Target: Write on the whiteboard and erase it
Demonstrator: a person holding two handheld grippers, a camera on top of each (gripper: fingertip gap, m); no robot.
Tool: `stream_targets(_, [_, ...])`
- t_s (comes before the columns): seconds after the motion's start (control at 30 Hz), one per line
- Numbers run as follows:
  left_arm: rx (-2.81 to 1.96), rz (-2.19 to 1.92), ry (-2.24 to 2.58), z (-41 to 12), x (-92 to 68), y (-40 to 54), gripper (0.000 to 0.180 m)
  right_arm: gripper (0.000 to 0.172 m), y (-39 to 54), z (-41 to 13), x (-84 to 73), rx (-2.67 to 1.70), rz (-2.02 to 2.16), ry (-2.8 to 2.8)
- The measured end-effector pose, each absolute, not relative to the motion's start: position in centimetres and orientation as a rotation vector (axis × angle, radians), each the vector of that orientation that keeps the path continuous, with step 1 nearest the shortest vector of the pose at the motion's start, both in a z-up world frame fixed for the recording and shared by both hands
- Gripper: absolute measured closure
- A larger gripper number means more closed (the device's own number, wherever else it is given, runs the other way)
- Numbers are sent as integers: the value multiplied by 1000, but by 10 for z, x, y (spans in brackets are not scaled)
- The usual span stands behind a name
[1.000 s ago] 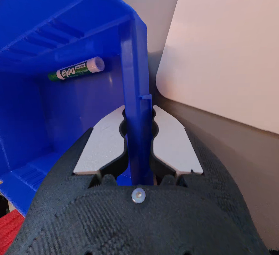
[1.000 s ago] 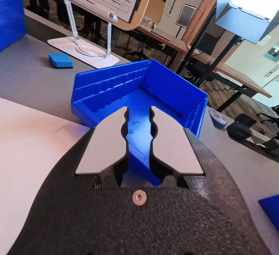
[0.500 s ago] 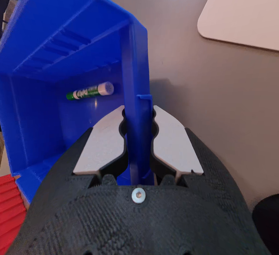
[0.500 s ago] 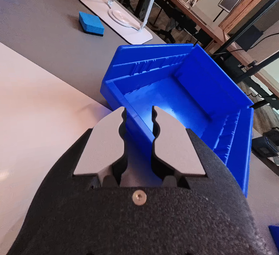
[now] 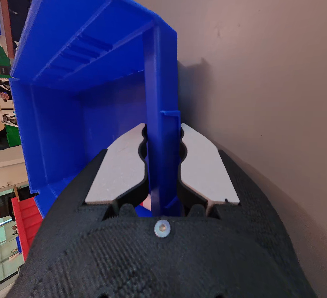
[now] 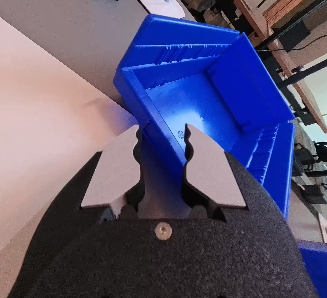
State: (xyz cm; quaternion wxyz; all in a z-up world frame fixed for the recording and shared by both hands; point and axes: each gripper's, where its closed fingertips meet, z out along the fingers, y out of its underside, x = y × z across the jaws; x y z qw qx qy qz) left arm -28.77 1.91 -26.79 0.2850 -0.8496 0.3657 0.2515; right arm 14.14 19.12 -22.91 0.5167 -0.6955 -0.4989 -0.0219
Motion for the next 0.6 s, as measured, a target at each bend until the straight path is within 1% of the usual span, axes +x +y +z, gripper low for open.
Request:
stream_targets(0.1, [-2288, 660, 961, -269, -288, 18, 148, 130, 196, -238, 144, -1645, -172, -1266])
stream_targets(0.23, [-2274, 676, 944, -268, -289, 21, 148, 141, 199, -240, 141, -1623, -214, -1290])
stream_targets(0.47, [-2252, 708, 900, -267, -298, 26, 147, 141, 230, -240, 157, -1663, -318, -1198])
stream_targets(0.6, [-2243, 711, 900, -267, -299, 27, 147, 141, 226, -233, 155, -1637, -263, -1164])
